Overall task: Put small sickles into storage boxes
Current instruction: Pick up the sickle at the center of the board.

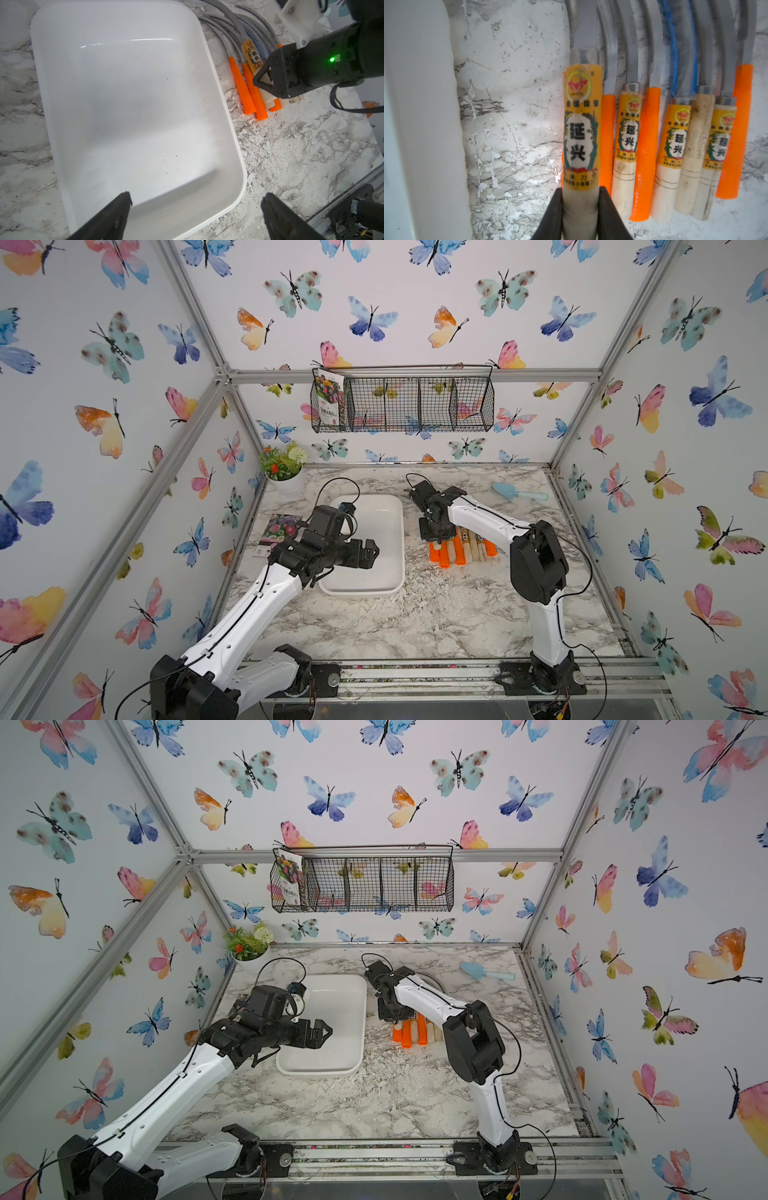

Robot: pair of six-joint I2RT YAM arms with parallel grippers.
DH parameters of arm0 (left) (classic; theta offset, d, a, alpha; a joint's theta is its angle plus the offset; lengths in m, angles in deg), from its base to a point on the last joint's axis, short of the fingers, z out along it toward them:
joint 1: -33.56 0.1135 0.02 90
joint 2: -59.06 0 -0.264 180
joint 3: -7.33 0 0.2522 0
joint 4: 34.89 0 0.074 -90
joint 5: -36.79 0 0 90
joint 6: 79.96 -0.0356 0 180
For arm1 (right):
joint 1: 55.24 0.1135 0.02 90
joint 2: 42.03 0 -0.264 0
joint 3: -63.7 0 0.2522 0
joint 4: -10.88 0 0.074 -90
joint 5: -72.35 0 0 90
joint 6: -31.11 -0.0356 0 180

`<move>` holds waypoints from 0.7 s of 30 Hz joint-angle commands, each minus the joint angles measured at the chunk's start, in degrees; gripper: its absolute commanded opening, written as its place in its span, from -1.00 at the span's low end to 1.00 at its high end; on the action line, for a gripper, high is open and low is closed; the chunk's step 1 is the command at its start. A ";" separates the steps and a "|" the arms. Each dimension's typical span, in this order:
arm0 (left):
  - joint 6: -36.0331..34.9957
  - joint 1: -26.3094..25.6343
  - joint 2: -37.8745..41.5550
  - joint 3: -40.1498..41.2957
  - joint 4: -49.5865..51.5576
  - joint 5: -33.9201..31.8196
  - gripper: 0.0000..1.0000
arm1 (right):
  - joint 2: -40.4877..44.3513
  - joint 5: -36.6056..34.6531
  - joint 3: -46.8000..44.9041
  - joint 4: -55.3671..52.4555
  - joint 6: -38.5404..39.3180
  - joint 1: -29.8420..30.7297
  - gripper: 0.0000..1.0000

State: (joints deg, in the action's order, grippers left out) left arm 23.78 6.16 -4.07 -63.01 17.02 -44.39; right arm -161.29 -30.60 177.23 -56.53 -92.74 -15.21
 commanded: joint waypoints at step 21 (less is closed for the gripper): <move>2.20 -0.06 5.45 -2.47 4.46 -0.22 0.97 | 11.78 9.24 -1.78 0.24 -9.46 -0.15 -0.98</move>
State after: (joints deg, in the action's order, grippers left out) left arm 25.00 6.16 -0.38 -63.99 19.91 -44.36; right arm -152.00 -23.28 176.81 -56.86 -99.91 -15.45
